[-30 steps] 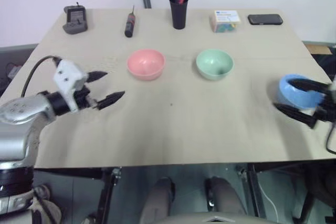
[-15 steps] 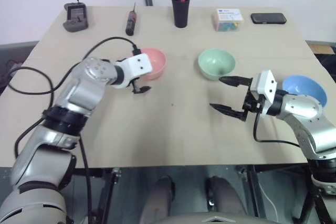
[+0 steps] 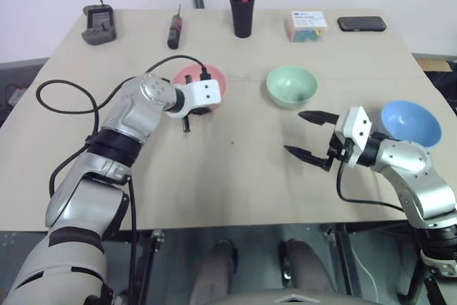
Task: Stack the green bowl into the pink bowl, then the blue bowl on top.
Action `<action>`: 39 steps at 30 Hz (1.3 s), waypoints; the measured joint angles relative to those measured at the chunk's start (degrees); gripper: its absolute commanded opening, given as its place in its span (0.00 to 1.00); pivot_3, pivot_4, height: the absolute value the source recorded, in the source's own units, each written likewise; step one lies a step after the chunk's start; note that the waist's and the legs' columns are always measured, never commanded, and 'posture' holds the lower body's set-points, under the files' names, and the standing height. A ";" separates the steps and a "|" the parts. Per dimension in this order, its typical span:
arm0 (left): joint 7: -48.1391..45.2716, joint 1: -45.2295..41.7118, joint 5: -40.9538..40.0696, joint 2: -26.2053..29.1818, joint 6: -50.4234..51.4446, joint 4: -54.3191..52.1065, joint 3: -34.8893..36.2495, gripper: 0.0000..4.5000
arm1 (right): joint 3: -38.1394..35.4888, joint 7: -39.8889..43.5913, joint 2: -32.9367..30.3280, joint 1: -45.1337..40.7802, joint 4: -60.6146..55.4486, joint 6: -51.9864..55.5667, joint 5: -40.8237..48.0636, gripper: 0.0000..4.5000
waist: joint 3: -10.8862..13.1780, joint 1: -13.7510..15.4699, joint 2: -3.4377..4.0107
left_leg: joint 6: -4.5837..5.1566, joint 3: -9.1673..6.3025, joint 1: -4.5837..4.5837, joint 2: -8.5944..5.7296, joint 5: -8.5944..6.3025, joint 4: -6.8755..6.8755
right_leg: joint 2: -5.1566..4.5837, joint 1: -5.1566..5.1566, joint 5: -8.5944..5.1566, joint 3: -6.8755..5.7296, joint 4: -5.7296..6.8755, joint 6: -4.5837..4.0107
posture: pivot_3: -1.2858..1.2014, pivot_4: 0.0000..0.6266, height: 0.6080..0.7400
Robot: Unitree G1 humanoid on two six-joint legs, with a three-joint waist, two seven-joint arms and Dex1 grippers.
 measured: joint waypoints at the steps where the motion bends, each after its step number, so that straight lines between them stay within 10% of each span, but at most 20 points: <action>1: -1.92 1.16 -1.44 0.45 0.10 -2.67 0.81 0.02 | -0.02 -0.10 0.02 0.13 -0.04 -0.15 -0.07 0.96 | 0.00 -0.06 0.00 | 0.00 0.01 0.00 0.01 0.00 0.00 | 0.00 0.00 0.00 0.02 0.00 0.00 | 0.52 0.24 1.00; 10: -17.12 14.41 -13.79 6.80 -0.26 -29.17 2.93 0.02 | 0.04 -1.46 1.45 -0.90 1.10 -1.35 -1.38 0.96 | 0.01 0.28 0.01 | 0.01 0.09 0.07 0.04 -0.01 0.27 | 0.02 -0.02 -0.01 0.13 0.40 -0.01 | 0.52 0.24 1.00; 23: -11.21 17.02 -11.87 2.50 2.70 -31.91 3.29 0.98 | 3.35 -7.48 1.69 -6.79 8.94 -1.59 -13.10 0.96 | 0.02 -0.23 0.04 | 0.02 0.15 0.15 0.09 0.00 0.66 | 0.12 0.01 -0.01 0.24 0.73 0.00 | 0.52 0.24 1.00; 39: 2.82 44.61 -37.77 -1.27 19.86 -51.47 39.35 1.00 | 15.37 -5.96 6.72 -32.72 53.29 -22.69 -30.17 0.90 | 0.12 -0.18 0.12 | 0.00 0.21 0.18 0.08 0.00 0.53 | 0.03 -0.04 0.02 0.32 0.67 -0.05 | 0.52 0.24 1.00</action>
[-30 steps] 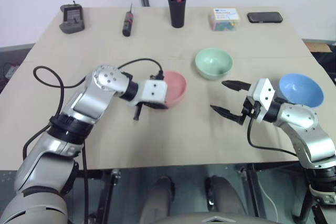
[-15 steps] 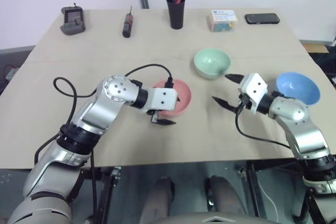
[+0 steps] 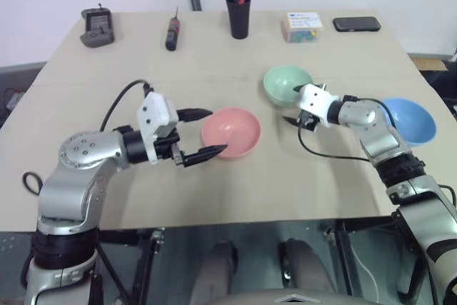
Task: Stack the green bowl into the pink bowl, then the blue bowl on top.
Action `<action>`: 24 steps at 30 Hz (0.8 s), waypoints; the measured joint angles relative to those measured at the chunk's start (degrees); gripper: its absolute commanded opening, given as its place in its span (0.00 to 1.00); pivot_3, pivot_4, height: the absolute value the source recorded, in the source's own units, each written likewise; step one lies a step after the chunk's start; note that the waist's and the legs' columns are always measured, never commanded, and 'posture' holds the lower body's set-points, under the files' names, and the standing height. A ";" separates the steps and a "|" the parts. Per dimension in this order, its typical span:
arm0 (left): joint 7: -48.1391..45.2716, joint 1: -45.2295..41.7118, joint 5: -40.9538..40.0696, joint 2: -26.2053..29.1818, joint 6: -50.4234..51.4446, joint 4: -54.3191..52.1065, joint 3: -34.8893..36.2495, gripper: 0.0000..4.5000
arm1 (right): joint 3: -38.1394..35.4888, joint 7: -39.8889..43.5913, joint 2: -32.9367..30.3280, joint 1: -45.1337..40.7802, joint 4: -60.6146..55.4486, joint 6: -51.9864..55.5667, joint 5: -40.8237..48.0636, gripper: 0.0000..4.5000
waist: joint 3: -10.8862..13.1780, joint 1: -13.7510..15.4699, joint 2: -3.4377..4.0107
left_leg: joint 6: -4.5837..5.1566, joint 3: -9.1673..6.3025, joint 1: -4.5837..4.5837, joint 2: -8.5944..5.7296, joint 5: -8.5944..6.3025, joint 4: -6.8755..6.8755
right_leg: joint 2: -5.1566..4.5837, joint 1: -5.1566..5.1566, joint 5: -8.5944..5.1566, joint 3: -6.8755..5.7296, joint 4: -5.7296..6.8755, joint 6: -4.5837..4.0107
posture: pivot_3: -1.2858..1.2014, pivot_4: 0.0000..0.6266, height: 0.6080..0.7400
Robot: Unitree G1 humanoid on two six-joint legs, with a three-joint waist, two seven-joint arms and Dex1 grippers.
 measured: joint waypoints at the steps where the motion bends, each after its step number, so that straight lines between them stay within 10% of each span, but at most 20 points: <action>1: 0.13 0.93 -0.35 -0.02 -0.29 -0.33 0.49 1.00 | 0.34 0.11 0.32 -0.43 1.10 -0.47 -0.22 0.84 | 0.00 0.05 0.00 | 0.00 -0.02 -0.01 0.00 0.00 0.00 | 0.00 0.00 0.00 -0.02 -0.01 0.00 | 0.52 0.24 1.00; 12: 3.76 9.94 -8.96 -1.64 -3.27 -2.79 9.61 1.00 | 1.55 1.87 1.85 -5.42 11.09 -8.30 -3.16 0.03 | 0.00 0.04 0.00 | -0.01 -0.02 0.01 0.00 0.00 -0.01 | -0.01 0.01 0.01 -0.02 -0.02 -0.03 | 0.52 0.24 1.00; 24: 9.44 13.64 -8.77 -7.24 -11.65 6.67 11.68 1.00 | -1.76 13.22 1.33 -0.12 -23.77 5.85 8.05 0.01 | 0.05 0.20 0.09 | -0.01 -0.11 0.00 0.03 -0.01 -0.10 | -0.02 -0.03 0.01 -0.09 -0.02 -0.04 | 0.52 0.24 1.00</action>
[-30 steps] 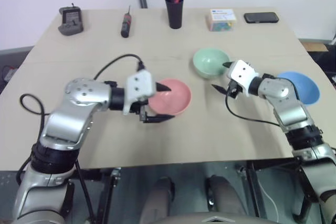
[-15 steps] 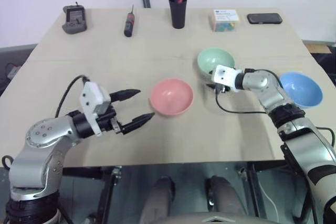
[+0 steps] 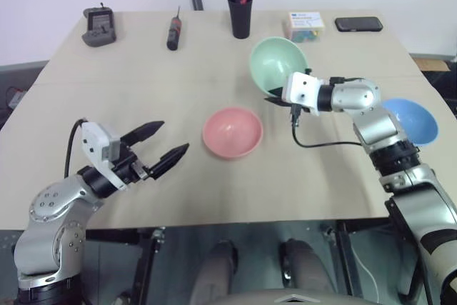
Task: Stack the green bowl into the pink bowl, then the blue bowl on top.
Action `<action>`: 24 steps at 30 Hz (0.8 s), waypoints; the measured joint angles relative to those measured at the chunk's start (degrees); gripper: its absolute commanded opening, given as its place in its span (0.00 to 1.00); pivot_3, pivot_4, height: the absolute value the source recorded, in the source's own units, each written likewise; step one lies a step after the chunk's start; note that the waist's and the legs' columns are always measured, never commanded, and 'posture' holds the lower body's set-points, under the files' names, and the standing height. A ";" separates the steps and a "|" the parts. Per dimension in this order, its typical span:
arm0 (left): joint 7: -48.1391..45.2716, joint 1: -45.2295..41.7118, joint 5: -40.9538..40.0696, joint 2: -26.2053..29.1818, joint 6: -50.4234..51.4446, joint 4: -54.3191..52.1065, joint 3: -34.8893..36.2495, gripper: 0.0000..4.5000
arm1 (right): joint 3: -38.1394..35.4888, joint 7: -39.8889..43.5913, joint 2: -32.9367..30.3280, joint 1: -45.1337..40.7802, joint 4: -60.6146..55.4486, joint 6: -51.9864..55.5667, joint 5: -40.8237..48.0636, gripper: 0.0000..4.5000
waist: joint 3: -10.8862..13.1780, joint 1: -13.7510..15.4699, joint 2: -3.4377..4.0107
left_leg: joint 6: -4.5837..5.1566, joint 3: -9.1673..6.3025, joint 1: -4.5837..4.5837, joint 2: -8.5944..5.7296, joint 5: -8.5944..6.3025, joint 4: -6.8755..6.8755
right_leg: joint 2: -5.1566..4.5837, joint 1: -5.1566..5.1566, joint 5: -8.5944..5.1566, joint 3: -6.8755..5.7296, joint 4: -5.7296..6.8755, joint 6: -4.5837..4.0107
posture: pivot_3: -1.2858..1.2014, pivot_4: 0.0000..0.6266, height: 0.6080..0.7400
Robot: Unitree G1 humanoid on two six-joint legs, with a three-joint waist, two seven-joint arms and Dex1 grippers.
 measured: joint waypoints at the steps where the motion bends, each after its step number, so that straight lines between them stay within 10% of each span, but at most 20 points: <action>1: 0.07 0.27 0.03 0.01 -0.66 0.77 0.15 1.00 | 0.19 0.76 0.11 0.93 -3.83 2.63 0.96 0.01 | 0.00 0.02 0.00 | 0.00 -0.01 0.00 0.00 0.00 0.01 | -0.01 0.00 0.00 0.01 0.00 0.00 | 0.52 0.24 1.00; 6: 0.45 0.82 -0.14 0.17 -2.40 2.94 1.00 1.00 | 3.77 4.07 1.47 5.49 -18.44 13.99 5.40 0.01 | -0.03 0.07 -0.05 | 0.00 -0.05 0.00 0.00 0.00 0.02 | -0.03 0.02 0.00 -0.02 -0.01 0.00 | 0.52 0.24 1.00; 16: -1.85 2.28 -4.62 3.24 -1.44 0.21 0.86 1.00 | 4.86 -0.51 3.18 10.35 -20.42 18.11 5.15 0.94 | -0.04 0.24 -0.08 | -0.01 -0.04 -0.03 0.00 0.00 0.01 | -0.04 0.01 0.01 -0.05 -0.04 -0.02 | 0.52 0.24 1.00; 24: -3.91 -2.45 -9.00 6.79 2.77 -4.04 -4.37 1.00 | -11.85 -9.94 -3.81 18.32 -29.95 29.26 8.78 0.94 | -0.05 0.70 -0.08 | 0.00 -0.01 -0.02 -0.04 0.00 0.00 | -0.04 0.05 0.01 -0.06 -0.09 -0.02 | 0.52 0.24 1.00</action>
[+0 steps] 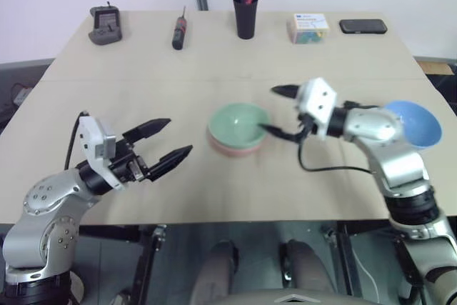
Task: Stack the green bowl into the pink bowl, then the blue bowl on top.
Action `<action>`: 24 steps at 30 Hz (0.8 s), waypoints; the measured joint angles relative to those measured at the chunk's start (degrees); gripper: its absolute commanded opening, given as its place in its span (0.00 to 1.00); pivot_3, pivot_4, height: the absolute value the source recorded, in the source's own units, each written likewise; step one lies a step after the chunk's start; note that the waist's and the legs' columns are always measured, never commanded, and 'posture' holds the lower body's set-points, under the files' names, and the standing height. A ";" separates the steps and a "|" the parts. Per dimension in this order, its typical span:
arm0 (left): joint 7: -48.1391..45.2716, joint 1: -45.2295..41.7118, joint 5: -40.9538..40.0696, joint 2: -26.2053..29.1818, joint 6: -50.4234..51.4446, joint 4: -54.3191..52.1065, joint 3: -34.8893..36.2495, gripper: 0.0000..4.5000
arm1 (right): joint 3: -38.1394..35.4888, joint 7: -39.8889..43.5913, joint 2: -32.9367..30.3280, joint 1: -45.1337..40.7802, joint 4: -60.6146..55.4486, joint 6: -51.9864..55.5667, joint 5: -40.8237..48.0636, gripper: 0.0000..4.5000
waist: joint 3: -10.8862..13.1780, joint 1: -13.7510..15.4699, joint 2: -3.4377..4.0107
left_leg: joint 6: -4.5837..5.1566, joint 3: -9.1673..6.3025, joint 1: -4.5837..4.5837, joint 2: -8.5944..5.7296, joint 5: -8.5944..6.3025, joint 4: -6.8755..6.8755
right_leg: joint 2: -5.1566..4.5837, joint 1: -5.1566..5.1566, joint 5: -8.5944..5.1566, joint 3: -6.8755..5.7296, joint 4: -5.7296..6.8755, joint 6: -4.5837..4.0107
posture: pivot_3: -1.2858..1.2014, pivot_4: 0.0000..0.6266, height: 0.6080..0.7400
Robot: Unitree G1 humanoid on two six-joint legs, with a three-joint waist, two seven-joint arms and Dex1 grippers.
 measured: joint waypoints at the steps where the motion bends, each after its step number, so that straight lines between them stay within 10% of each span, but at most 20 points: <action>1: -0.80 -1.08 -0.13 0.57 0.57 -0.41 -1.53 1.00 | -1.77 -1.37 -2.12 2.18 -0.24 0.80 -1.11 0.94 | 0.00 0.07 0.00 | 0.00 0.02 -0.01 0.00 0.00 -0.01 | 0.01 -0.01 0.00 0.00 -0.01 0.00 | 0.52 0.24 1.00; 13: -6.72 -14.62 -1.18 2.97 3.60 -0.07 -11.59 1.00 | -11.34 -19.54 -8.19 14.86 8.80 11.51 -10.70 0.94 | 0.02 -0.84 0.05 | 0.01 0.20 0.06 0.05 0.00 -0.09 | 0.08 -0.03 -0.01 0.18 -0.02 0.01 | 0.52 0.24 1.00; 24: -5.53 -12.56 -1.18 2.96 3.65 -0.51 -11.13 1.00 | -11.74 -20.73 -6.68 12.53 11.22 12.51 -8.20 0.06 | 0.03 -0.71 0.06 | 0.01 0.17 0.03 0.04 0.00 -0.08 | 0.07 -0.02 -0.01 0.16 -0.05 0.01 | 0.52 0.24 1.00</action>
